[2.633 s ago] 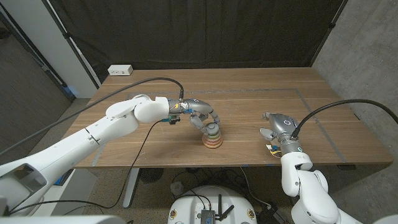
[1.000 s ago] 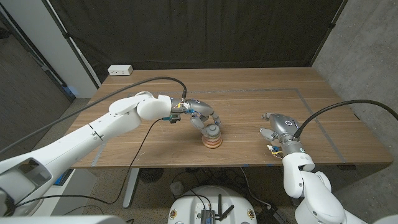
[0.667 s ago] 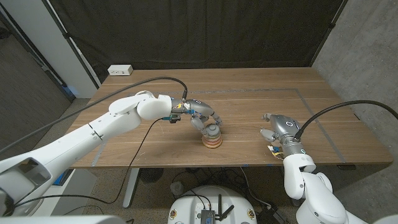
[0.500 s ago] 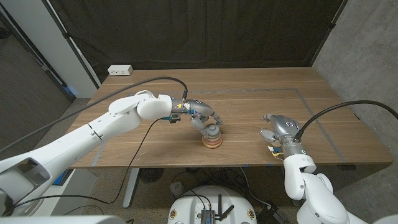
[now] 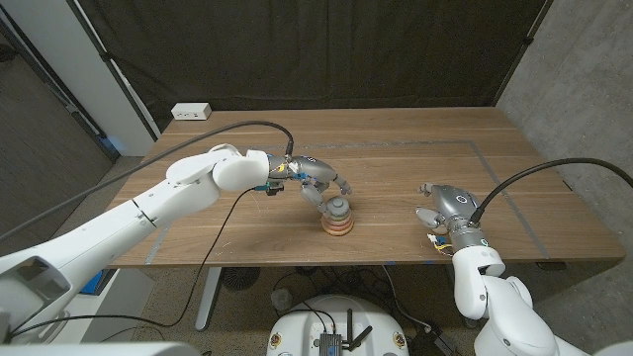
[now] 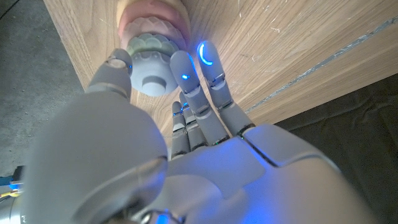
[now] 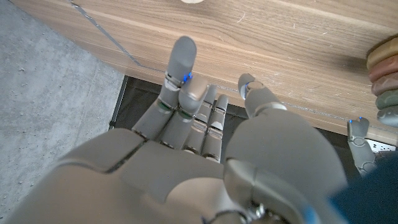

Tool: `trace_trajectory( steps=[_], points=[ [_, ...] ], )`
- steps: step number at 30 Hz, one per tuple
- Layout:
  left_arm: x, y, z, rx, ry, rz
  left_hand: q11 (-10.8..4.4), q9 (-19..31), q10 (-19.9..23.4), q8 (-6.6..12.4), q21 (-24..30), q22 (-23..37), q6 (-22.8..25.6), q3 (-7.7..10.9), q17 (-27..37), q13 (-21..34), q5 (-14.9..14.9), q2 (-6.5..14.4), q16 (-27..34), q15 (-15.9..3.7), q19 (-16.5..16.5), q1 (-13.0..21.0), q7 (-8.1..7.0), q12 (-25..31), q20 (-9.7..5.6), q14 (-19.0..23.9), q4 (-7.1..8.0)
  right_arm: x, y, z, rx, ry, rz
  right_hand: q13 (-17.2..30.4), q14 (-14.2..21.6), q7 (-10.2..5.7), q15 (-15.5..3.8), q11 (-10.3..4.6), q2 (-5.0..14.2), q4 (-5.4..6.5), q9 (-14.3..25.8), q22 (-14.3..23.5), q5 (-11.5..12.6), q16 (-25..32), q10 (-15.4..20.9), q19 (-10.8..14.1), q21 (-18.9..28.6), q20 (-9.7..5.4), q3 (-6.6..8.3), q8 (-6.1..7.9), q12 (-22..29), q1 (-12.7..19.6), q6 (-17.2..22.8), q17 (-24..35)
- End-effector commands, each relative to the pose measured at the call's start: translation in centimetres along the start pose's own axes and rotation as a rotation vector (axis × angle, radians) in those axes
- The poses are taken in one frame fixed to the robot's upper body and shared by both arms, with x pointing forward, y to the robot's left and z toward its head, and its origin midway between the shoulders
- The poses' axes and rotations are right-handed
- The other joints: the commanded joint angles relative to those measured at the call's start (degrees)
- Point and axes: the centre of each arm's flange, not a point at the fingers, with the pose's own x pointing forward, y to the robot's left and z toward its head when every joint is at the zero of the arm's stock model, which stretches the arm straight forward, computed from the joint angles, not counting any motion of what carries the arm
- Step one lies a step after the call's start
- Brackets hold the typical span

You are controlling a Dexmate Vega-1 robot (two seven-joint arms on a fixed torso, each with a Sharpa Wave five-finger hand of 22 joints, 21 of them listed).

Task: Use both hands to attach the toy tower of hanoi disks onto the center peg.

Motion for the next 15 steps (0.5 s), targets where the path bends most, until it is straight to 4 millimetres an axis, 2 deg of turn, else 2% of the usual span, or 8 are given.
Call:
trace_trajectory(
  steps=[1, 15],
  points=[
    [-1.7, -0.3, -0.8, -0.052, 0.046, 0.049, -0.09, -0.1, 0.8, 0.67, 0.4, 0.1, 1.1, 0.16, 0.3, 0.0, -0.1, 0.6, 0.2, -2.84, -0.1, 0.2, -0.08, 0.4, -7.76, -0.2, -0.33, 0.0, -0.1, -0.2, -0.007, 0.001, 0.011, 0.0, 0.2, 0.01, -1.41, 0.03, -0.04, 0.25, 0.1, 0.0, 0.4, 0.1, -0.2, 0.6, -0.1, -3.2, 0.19, -0.3, 0.0, -0.4, -0.6, 0.1],
    [-4.7, -1.0, -2.1, -0.124, 0.135, 0.111, -0.48, -0.3, 2.3, 1.26, 0.8, 0.2, 2.6, 0.51, 0.5, -0.2, 0.1, 1.3, 0.4, -2.84, 0.2, 0.8, -0.08, 1.0, -7.8, -0.1, -0.72, 0.1, -0.4, -0.7, -0.008, 0.009, 0.011, -0.1, -0.1, -0.06, -1.41, 0.01, -0.29, 0.24, -0.1, 0.0, 0.3, -0.1, -0.4, 0.4, -0.3, -3.19, 0.17, -0.76, 0.0, -0.7, -1.2, -0.1]
  ],
)
